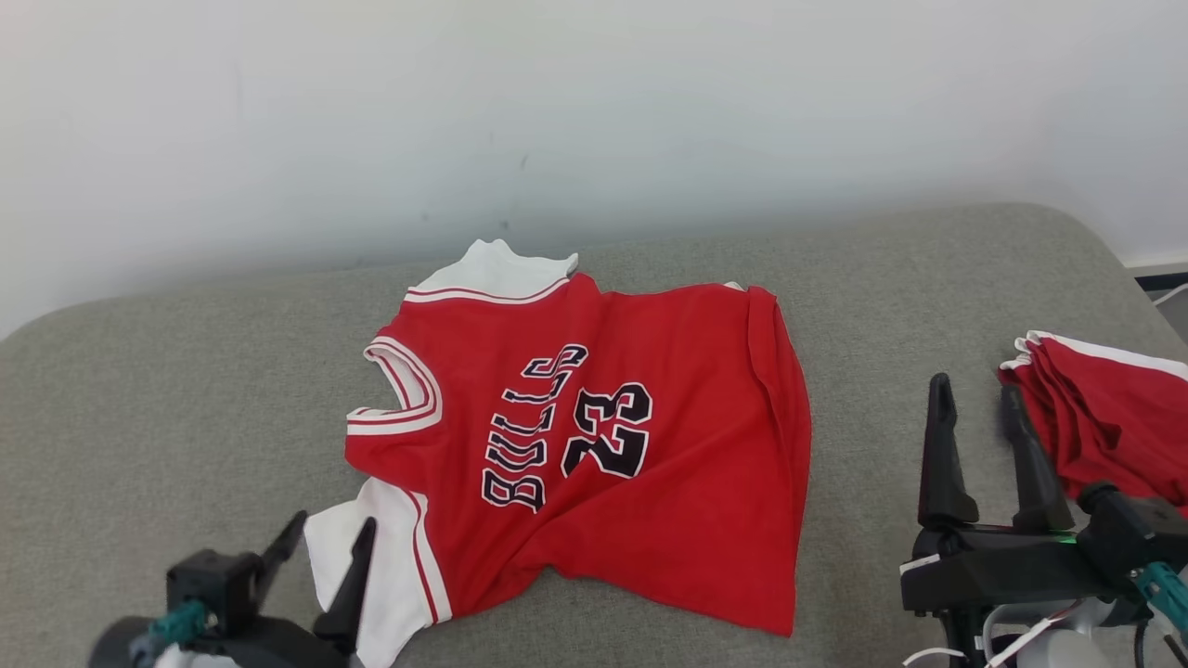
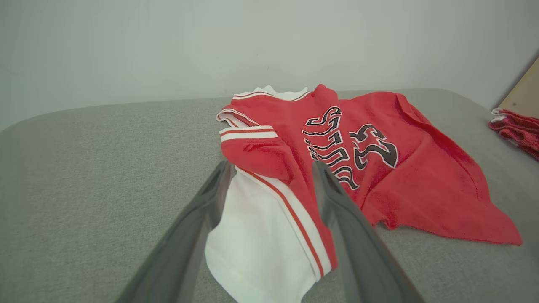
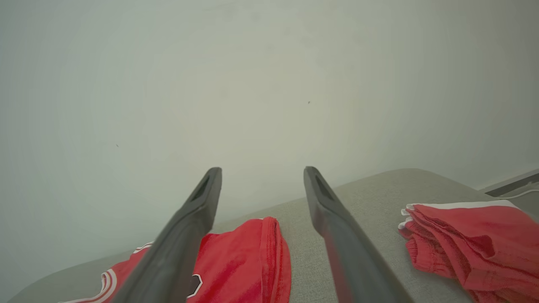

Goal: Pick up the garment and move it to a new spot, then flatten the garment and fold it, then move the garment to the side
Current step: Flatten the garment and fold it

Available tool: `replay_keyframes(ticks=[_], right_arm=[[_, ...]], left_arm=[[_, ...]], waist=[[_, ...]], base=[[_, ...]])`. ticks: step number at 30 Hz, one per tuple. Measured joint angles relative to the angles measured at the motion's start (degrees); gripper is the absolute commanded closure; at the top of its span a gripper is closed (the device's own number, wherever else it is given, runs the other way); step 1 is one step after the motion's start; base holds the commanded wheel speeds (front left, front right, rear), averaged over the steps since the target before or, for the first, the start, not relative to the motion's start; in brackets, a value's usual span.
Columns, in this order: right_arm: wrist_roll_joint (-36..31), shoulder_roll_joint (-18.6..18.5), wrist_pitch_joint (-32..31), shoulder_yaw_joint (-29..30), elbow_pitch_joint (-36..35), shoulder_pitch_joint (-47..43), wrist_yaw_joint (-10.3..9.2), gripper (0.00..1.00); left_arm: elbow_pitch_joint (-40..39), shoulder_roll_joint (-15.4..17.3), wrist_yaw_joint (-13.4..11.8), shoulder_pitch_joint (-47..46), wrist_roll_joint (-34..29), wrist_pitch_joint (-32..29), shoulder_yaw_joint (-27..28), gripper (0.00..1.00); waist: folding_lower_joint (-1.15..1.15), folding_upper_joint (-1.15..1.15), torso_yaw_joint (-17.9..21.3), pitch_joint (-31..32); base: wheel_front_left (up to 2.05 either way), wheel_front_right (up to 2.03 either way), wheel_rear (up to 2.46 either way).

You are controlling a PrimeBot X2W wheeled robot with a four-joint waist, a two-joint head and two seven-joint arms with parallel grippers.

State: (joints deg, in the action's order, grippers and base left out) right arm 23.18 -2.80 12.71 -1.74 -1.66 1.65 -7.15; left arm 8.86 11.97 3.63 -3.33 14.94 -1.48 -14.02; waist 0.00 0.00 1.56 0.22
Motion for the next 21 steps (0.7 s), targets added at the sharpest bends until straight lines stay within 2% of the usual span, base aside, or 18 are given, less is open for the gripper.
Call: replay_keyframes(ticks=[13,21], right_arm=[[0.0,0.0,0.1,-2.3,-0.6,0.1,0.04,0.00],[0.0,0.0,-0.1,-2.4,-1.3,0.7,0.08,0.00]], left_arm=[[10.9,8.8,3.0,-12.9,-3.2,-17.3,-3.4,0.00],[15.0,12.4,3.5,-16.5,-3.7,-23.8,-7.2,0.00]], waist=[[0.00,0.00,2.6,-1.9],[0.00,0.00,4.5,-4.3]], base=[[0.00,0.00,0.00],[0.00,0.00,0.00]])
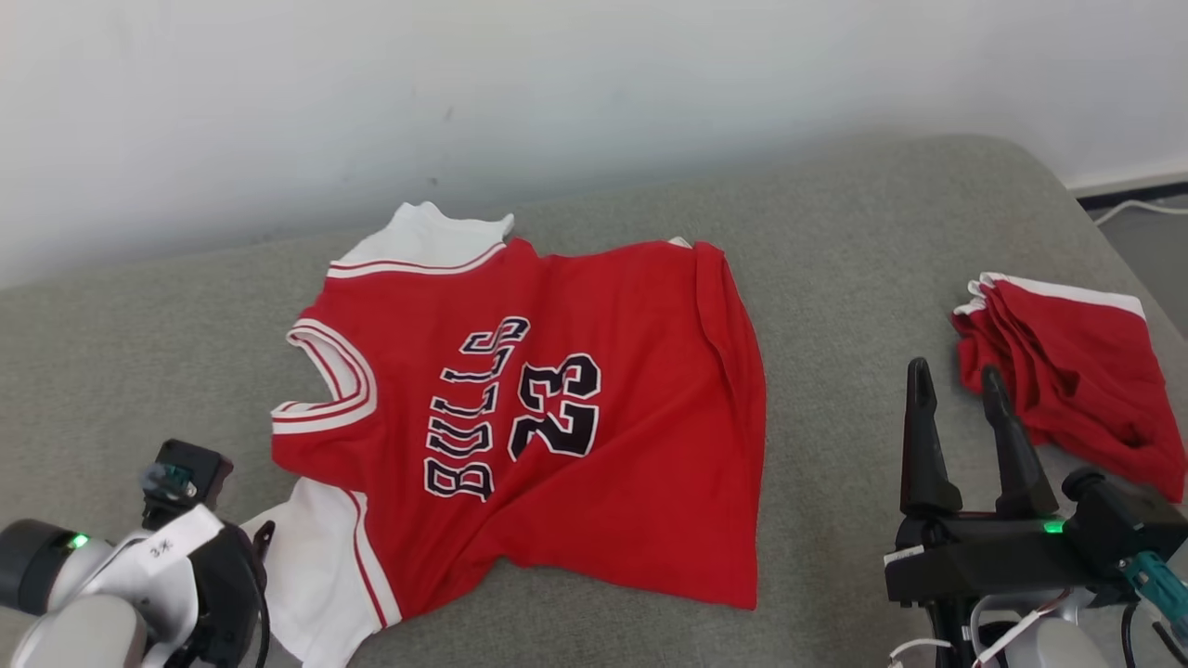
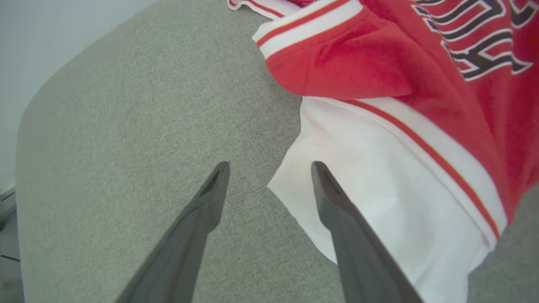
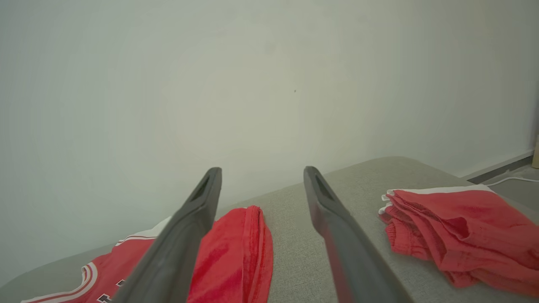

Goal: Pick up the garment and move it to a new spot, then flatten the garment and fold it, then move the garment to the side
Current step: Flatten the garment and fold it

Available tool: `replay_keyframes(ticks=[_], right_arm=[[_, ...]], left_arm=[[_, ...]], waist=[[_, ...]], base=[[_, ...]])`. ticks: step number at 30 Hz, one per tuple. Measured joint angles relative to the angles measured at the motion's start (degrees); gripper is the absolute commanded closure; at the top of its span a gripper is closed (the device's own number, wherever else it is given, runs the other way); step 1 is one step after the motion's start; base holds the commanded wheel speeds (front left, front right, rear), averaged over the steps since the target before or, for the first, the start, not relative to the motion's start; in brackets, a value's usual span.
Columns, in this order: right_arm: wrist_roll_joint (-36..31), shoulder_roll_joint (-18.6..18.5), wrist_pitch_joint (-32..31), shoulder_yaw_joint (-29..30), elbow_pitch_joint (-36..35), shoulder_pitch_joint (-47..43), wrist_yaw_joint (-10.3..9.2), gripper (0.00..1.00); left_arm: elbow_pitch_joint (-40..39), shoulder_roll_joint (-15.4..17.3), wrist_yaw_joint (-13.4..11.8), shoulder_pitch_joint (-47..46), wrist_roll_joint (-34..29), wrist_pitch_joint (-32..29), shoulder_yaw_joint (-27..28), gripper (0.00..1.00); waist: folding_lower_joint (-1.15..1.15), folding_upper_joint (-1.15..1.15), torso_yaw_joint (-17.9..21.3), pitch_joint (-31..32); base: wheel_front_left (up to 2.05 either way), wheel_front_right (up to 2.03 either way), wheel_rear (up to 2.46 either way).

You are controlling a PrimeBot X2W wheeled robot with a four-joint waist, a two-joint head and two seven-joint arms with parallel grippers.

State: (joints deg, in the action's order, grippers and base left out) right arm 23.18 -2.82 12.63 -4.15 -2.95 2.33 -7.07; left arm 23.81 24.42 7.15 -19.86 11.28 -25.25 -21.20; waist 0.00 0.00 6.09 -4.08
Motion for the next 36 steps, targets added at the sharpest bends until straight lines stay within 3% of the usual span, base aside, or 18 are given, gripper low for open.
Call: replay_keyframes(ticks=[11,28,30,34,36], right_arm=[[0.0,-0.3,0.0,0.7,-0.3,0.8,0.01,0.00],[0.0,-0.5,0.0,0.2,0.1,1.7,0.03,0.00],[0.0,-0.5,0.0,0.1,0.0,1.8,0.09,0.00],[0.0,-0.6,-0.1,0.1,-0.1,2.0,0.10,0.00],[0.0,-0.7,-0.1,0.1,0.2,2.2,0.10,0.00]], left_arm=[[2.5,1.2,0.0,-4.4,1.8,-5.0,-7.5,0.00],[4.3,4.4,0.0,-7.7,7.8,-9.1,-11.0,0.00],[4.2,5.0,0.0,-7.7,8.6,-9.1,-11.3,0.24],[3.3,5.1,0.5,-8.3,9.8,-9.1,-12.9,1.00],[3.3,5.1,0.5,-9.0,10.9,-9.3,-13.5,1.00]], waist=[[-0.01,0.00,1.7,-3.5],[0.00,0.00,-0.6,-4.7],[0.00,0.00,-0.6,-5.1],[0.00,0.00,-0.4,-6.0],[0.00,0.00,-0.3,-6.1]], base=[[0.00,0.00,0.00],[0.00,0.00,0.00],[0.00,0.00,0.00],[0.00,0.00,0.00],[0.00,0.00,0.00]])
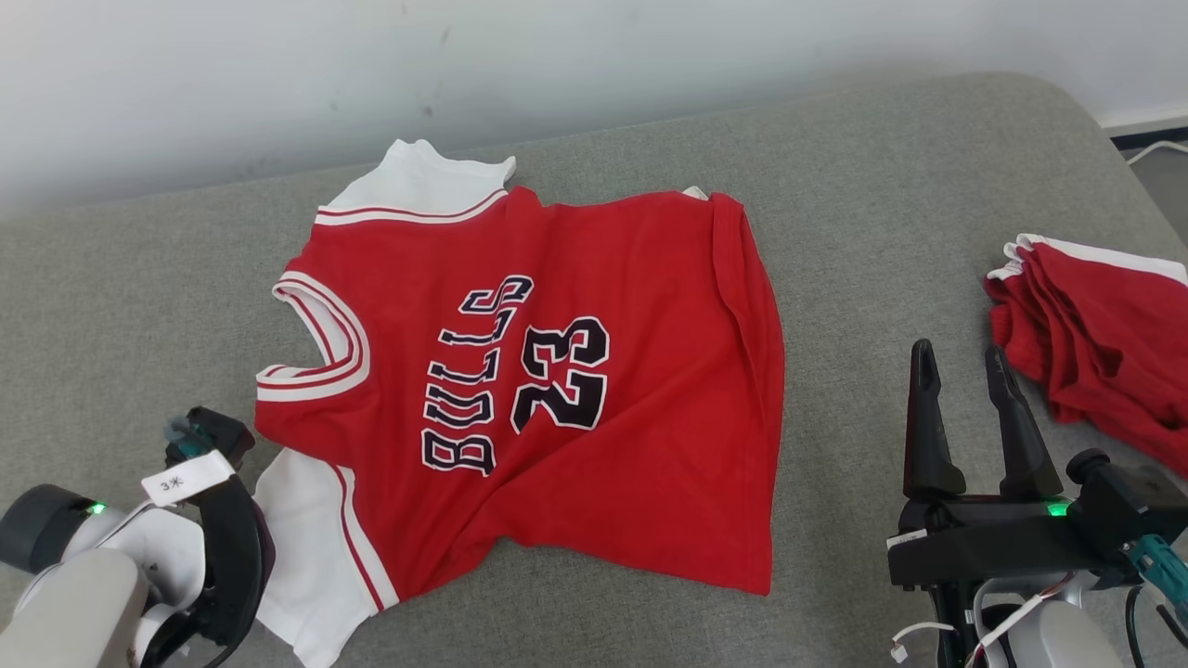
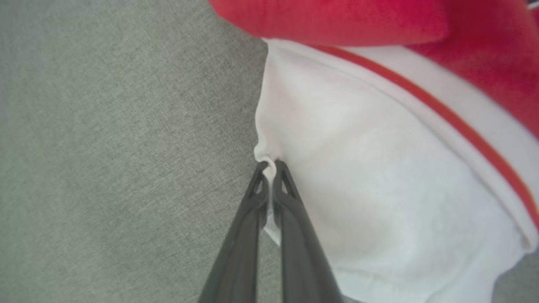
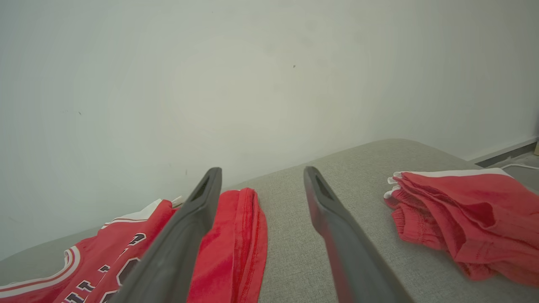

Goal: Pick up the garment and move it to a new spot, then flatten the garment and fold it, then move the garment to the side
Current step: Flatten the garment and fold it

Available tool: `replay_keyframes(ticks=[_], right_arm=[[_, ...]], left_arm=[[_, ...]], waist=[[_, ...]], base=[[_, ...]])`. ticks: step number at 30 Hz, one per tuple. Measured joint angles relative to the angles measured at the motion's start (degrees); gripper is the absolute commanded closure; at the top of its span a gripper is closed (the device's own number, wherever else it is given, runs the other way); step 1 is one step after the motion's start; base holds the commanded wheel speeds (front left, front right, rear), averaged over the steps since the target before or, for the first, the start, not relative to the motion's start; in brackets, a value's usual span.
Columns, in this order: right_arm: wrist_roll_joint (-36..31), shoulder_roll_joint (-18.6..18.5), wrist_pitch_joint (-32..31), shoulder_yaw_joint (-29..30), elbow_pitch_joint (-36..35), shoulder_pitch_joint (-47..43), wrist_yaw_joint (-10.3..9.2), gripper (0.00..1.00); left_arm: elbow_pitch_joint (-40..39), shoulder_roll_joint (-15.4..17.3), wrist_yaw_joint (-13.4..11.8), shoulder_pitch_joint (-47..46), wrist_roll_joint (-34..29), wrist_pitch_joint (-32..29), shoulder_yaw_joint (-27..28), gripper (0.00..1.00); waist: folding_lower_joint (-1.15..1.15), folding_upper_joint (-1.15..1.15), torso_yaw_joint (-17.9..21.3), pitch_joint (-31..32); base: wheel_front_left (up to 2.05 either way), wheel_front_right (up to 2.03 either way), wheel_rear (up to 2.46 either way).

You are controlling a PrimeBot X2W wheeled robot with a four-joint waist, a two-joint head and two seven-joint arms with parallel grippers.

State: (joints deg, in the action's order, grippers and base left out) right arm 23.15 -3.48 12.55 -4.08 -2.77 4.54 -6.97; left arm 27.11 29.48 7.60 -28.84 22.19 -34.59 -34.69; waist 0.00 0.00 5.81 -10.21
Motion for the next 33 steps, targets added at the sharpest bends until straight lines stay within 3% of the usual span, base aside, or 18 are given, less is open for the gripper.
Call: replay_keyframes(ticks=[5,11,18,23,33], right_arm=[[-0.1,-0.7,-2.0,-1.1,0.9,0.7,0.52,0.00],[-0.1,-2.7,-13.6,-9.1,3.5,-3.0,4.30,0.00],[0.0,-3.6,-24.1,-12.1,2.8,-4.6,4.37,0.00],[0.5,-3.9,-31.2,-13.4,4.1,-8.6,3.32,0.00],[-0.1,-3.8,-36.1,-12.7,1.6,-6.3,1.79,0.00]], left_arm=[[-0.1,0.8,0.0,-0.4,1.1,-0.4,-0.9,1.00],[-0.8,1.6,0.0,-1.1,1.6,-1.2,-1.6,1.00],[-0.8,3.0,0.0,-1.1,3.7,-1.7,-1.9,1.00],[-1.3,2.9,0.0,-1.7,4.4,-2.2,-2.9,1.00],[-1.7,3.5,0.0,-1.8,5.6,-2.5,-3.2,1.00]], waist=[[0.00,0.00,0.1,-0.2],[0.00,0.00,-0.2,-0.3],[0.01,0.00,-0.4,-0.2],[0.00,0.00,-0.9,-0.3],[0.00,0.00,-0.8,-0.4]], base=[[0.00,0.00,0.00],[0.00,0.00,0.00],[0.00,0.00,0.00],[0.00,0.00,0.00],[0.00,0.00,0.00]])
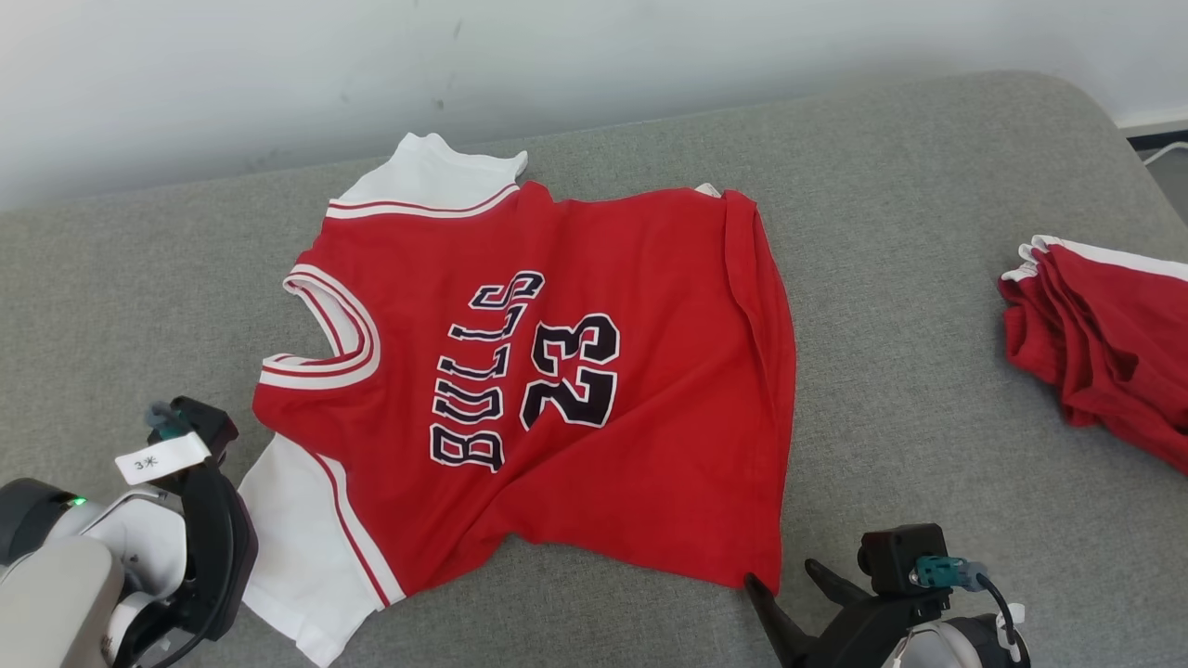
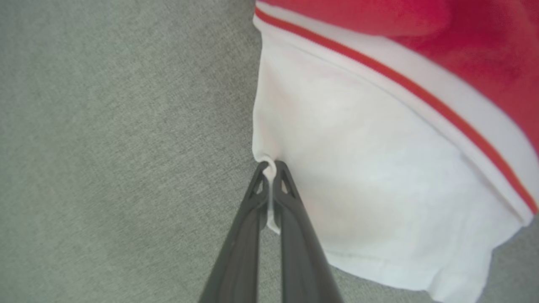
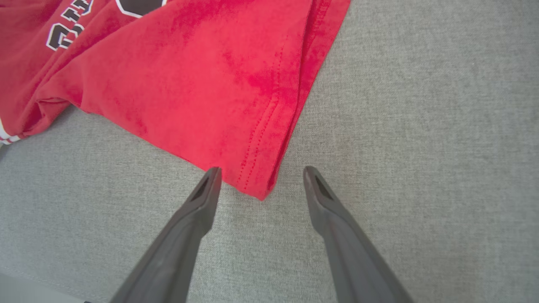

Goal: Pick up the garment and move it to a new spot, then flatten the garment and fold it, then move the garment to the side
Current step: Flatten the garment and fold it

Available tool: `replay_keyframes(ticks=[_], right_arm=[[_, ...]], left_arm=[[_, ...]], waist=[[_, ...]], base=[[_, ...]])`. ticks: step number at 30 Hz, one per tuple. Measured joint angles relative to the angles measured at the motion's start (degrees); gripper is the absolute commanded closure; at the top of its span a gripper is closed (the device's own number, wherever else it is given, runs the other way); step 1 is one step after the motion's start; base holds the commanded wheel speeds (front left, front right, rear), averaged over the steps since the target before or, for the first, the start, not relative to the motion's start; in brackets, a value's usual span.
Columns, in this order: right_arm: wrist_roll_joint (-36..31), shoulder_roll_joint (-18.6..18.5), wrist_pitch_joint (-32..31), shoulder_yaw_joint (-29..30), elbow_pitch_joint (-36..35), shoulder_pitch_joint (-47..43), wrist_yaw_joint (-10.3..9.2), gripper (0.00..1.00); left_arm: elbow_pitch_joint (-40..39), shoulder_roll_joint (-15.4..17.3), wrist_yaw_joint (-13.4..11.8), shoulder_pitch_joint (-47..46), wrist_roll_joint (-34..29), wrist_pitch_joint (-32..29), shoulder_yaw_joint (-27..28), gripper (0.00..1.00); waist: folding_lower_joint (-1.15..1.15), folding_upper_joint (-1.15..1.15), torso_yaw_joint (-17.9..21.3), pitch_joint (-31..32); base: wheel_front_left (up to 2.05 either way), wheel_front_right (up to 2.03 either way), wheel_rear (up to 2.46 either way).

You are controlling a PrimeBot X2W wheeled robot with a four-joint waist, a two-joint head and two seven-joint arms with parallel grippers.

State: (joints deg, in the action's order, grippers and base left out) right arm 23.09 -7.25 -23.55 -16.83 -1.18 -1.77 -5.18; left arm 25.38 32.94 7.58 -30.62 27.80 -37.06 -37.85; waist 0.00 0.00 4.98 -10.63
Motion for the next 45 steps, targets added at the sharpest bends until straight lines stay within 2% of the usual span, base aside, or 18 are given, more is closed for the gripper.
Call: replay_keyframes(ticks=[2,3,6,7,8,10,13,15,17,18,19,22,23,30,34,40,43,45], right_arm=[[-0.2,0.0,-0.8,-0.1,-0.1,0.2,-0.21,0.00],[-0.2,0.0,-1.1,-0.1,-0.1,0.2,-0.38,0.18],[-0.3,0.2,-2.7,-0.7,0.4,0.4,-0.38,0.24],[-0.3,0.3,-3.1,-0.8,0.6,0.5,-0.44,0.23],[-0.4,0.4,-3.4,-0.8,0.8,0.6,-0.44,0.16],[-0.4,0.6,-4.2,-0.8,0.9,1.3,-0.46,0.18],[-0.4,0.7,-5.0,-0.8,1.1,1.5,-0.87,0.30],[-0.4,0.7,-5.5,-0.8,1.4,1.6,-0.87,0.26],[-0.4,0.7,-6.2,-0.8,1.7,2.3,-0.88,0.36],[-0.4,0.7,-6.2,-0.8,1.7,2.3,-0.88,0.53],[-0.4,0.8,-6.3,-0.7,1.8,2.5,-0.88,0.53],[-0.4,0.9,-6.8,-0.6,2.1,2.8,-0.93,0.73],[-0.4,0.9,-6.8,-0.5,2.3,3.1,-0.93,1.00],[-0.4,1.0,-7.2,0.4,2.5,4.7,-0.94,1.00],[1.0,1.2,-5.6,2.7,-0.1,5.0,-0.94,1.00],[4.2,0.9,-2.4,6.6,-8.4,5.4,-0.34,1.00],[4.5,-0.3,-0.7,9.1,-12.3,4.4,-0.35,1.00],[4.6,-0.5,0.0,10.5,-14.4,3.6,-0.36,1.00]], left_arm=[[0.0,0.0,0.0,-0.2,0.2,0.0,-0.2,1.00],[-0.1,0.0,0.0,-0.4,0.6,0.0,-0.5,1.00],[-0.1,0.0,0.0,-0.5,1.5,-0.1,-0.6,1.00],[-0.1,0.0,0.0,-0.5,1.5,-0.1,-0.6,1.00],[-0.1,0.0,0.0,-0.5,1.6,-0.1,-0.7,1.00],[-0.1,0.0,0.0,-0.5,1.7,-0.1,-0.9,1.00],[-0.3,0.0,0.0,-0.5,1.9,-0.1,-1.2,1.00],[-0.4,-0.1,0.0,-0.6,2.0,-0.2,-1.4,1.00],[-0.3,0.0,0.0,-0.7,2.4,-0.2,-1.4,1.00],[-0.3,0.0,0.0,-0.7,2.4,-0.2,-1.4,1.00],[-0.3,0.0,0.0,-0.9,2.4,-0.2,-1.5,1.00],[-0.5,0.0,0.0,-1.4,2.5,-0.4,-1.5,1.00],[-0.5,0.0,0.0,-1.5,2.6,-0.5,-1.6,1.00],[-0.3,-0.1,0.0,-1.6,3.5,-0.2,-0.9,1.00],[-1.5,-0.4,-1.7,-1.5,4.9,3.4,1.9,1.00],[-12.6,-0.5,-9.2,5.9,6.8,14.1,9.1,1.00],[-18.1,-2.0,-14.3,12.6,8.3,18.9,12.0,1.00],[-21.8,-3.9,-15.7,15.8,9.3,22.6,15.1,1.00]], waist=[[0.00,0.00,0.0,0.0],[0.00,0.00,-0.1,0.0],[0.00,0.00,-0.4,0.0],[0.00,0.00,-0.4,0.0],[0.00,0.00,-0.5,0.0],[0.00,0.00,-0.6,0.0],[0.00,0.00,-0.9,-0.1],[0.00,0.00,-1.1,-0.3],[0.00,0.00,-1.2,-0.4],[0.00,0.00,-1.2,-0.4],[0.00,0.00,-1.3,-0.5],[0.00,0.00,-1.4,-0.8],[0.00,0.00,-1.5,-0.9],[0.00,0.00,-1.6,-1.3],[0.00,0.00,-1.5,-1.2],[0.00,0.00,-0.5,-0.5],[0.00,0.00,-0.2,-0.2],[0.00,0.00,-0.2,0.0]], base=[[0.00,0.00,0.00],[0.00,0.00,0.00],[0.00,0.00,0.00],[0.00,0.00,0.00],[0.00,0.00,0.00],[0.00,0.00,0.00],[0.00,0.00,0.00],[0.00,0.00,0.00],[0.00,0.00,0.00],[0.00,0.00,0.00],[0.00,0.00,0.00],[0.00,0.00,0.00],[0.00,0.00,0.00],[0.00,0.00,0.00],[0.00,0.00,0.00],[0.00,0.00,0.00],[0.00,0.00,0.00],[0.00,0.00,0.00]])
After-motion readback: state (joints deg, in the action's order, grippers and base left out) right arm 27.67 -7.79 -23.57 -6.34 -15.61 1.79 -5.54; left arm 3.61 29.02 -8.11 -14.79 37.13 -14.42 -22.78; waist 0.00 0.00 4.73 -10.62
